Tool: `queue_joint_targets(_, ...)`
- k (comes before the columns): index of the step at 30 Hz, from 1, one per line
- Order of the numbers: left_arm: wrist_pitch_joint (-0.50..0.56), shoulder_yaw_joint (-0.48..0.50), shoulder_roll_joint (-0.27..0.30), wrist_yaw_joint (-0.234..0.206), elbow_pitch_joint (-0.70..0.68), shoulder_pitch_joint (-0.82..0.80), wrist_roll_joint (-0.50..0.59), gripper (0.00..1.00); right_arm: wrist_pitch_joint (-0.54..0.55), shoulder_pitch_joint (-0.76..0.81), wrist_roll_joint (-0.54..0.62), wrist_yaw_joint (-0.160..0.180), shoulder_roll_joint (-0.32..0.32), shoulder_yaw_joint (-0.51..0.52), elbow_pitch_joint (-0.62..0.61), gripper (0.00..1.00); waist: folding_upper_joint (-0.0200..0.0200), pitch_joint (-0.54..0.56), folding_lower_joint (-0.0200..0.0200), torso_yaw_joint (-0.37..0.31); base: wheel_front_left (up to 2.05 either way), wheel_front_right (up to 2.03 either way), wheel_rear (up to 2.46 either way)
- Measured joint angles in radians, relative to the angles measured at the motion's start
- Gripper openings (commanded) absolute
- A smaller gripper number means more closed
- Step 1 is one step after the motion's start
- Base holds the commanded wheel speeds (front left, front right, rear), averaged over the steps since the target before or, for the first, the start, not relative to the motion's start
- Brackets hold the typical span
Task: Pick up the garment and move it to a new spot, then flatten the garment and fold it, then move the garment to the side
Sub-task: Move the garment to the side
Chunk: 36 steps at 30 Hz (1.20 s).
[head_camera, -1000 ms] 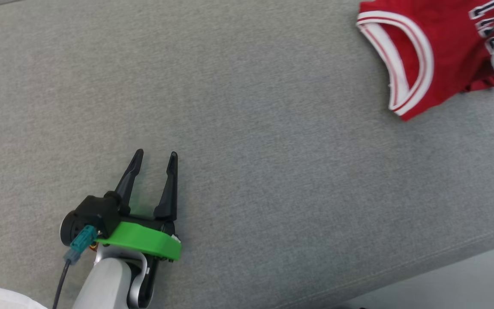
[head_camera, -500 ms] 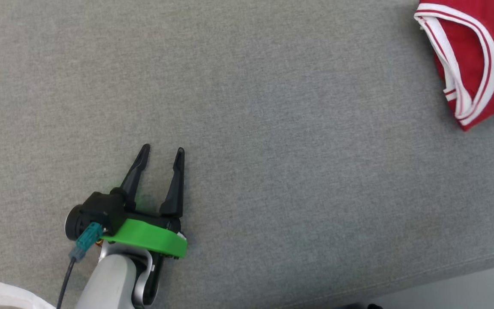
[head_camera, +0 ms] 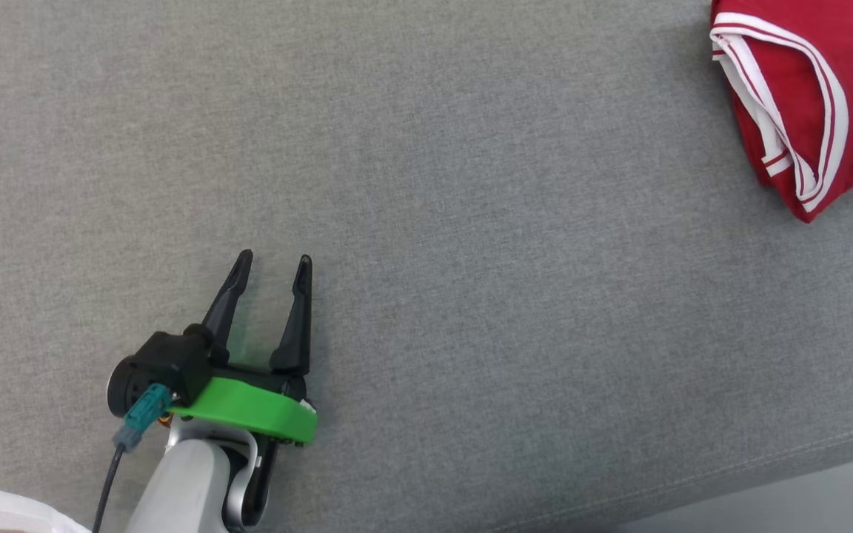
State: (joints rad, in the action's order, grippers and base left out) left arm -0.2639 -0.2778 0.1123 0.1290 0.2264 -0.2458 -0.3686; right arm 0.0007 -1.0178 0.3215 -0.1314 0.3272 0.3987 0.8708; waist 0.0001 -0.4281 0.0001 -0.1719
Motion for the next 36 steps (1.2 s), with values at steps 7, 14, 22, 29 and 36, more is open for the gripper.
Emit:
queue_joint_targets(7, 0.000, 0.049, -0.002, 0.000, 0.001, 0.007, -0.006, 1.00, -0.117, -0.026, -0.029, 0.000, -0.054, -0.089, 0.030, 1.00, 0.0000, 0.065, 0.0000, 0.008, 0.00, 0.00, 0.00)
queue_joint_targets(14, 0.000, 0.127, -0.014, -0.001, 0.005, 0.038, -0.011, 1.00, -0.214, -0.015, -0.073, 0.000, -0.139, -0.128, 0.051, 1.00, 0.0000, 0.145, 0.0000, 0.038, 0.00, 0.00, 0.00)
queue_joint_targets(22, 0.000, 0.216, -0.034, -0.003, 0.006, 0.102, -0.009, 1.00, -0.258, 0.110, -0.107, 0.000, -0.234, -0.154, -0.026, 1.00, -0.0001, 0.229, 0.0000, 0.095, 0.00, 0.00, 0.00)
queue_joint_targets(29, 0.000, 0.251, -0.049, -0.005, 0.015, 0.164, -0.009, 1.00, -0.262, 0.337, -0.166, 0.000, -0.277, -0.200, -0.221, 1.00, 0.0000, 0.292, 0.0000, 0.147, 0.00, 0.00, 0.00)
queue_joint_targets(36, 0.000, 0.254, -0.057, -0.005, 0.021, 0.221, 0.000, 1.00, -0.262, 0.596, -0.330, 0.000, -0.279, -0.294, -0.409, 1.00, 0.0000, 0.339, 0.0000, 0.188, 0.00, 0.00, 0.00)
